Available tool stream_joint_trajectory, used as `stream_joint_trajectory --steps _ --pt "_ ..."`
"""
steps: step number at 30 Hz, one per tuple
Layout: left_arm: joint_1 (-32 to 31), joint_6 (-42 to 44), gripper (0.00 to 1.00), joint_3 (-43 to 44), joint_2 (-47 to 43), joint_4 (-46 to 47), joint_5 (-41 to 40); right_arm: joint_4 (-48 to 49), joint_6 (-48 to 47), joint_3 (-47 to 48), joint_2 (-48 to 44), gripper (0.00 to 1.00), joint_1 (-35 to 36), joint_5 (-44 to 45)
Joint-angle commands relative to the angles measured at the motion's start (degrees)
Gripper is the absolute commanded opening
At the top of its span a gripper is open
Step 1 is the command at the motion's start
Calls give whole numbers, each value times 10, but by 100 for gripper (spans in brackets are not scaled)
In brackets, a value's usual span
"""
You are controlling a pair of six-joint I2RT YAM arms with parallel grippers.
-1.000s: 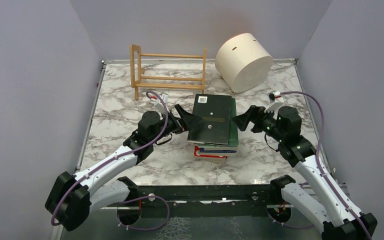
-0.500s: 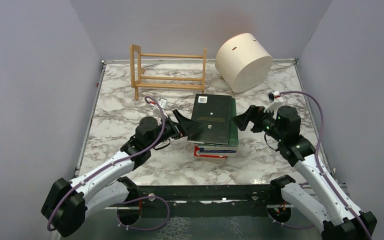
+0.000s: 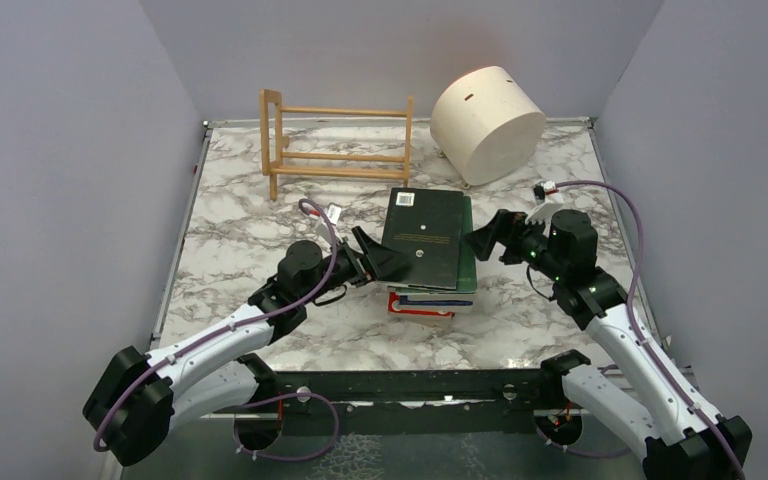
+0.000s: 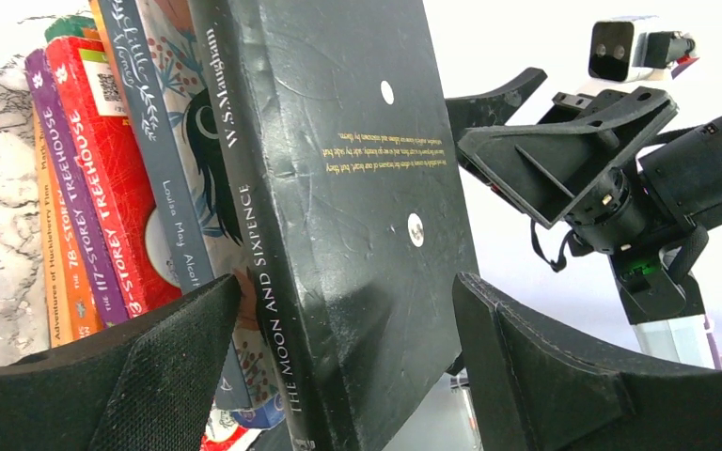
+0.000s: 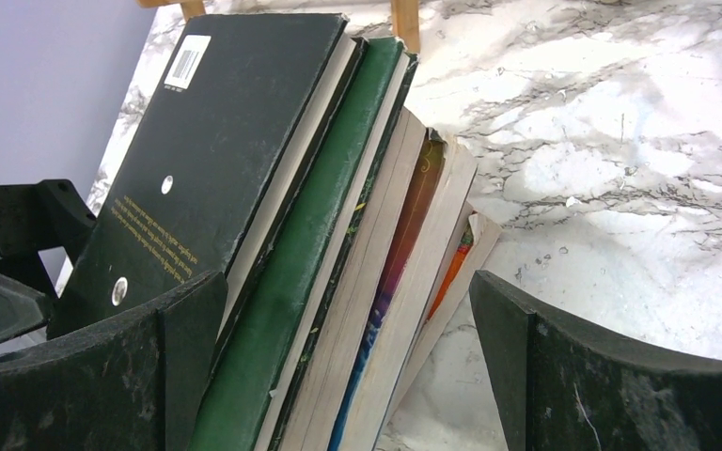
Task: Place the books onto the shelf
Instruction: Pick up the book from the center of the board.
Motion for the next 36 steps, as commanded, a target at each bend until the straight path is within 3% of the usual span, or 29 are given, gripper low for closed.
stream_joint_trajectory --steps 1,9,15,24,28,31,36 --pt "-11 -12 75 -6 6 43 3 22 -7 3 3 100 3 -9" --pt "-22 -24 61 -12 14 67 -3 24 -10 -1 6 100 2 -9" --pt "-24 -36 42 -23 6 83 -15 25 -13 -3 11 100 3 -12" --pt "-24 -34 33 -18 -8 84 -27 24 -18 -6 18 100 3 -11" --pt "-23 -32 21 -13 -11 84 -29 22 -20 -6 17 100 3 -10" --pt "-22 -29 6 -13 -17 84 -35 21 -21 -5 16 100 3 -9" --pt "-13 -23 4 -9 -41 78 -38 16 -23 -5 11 100 3 -4"
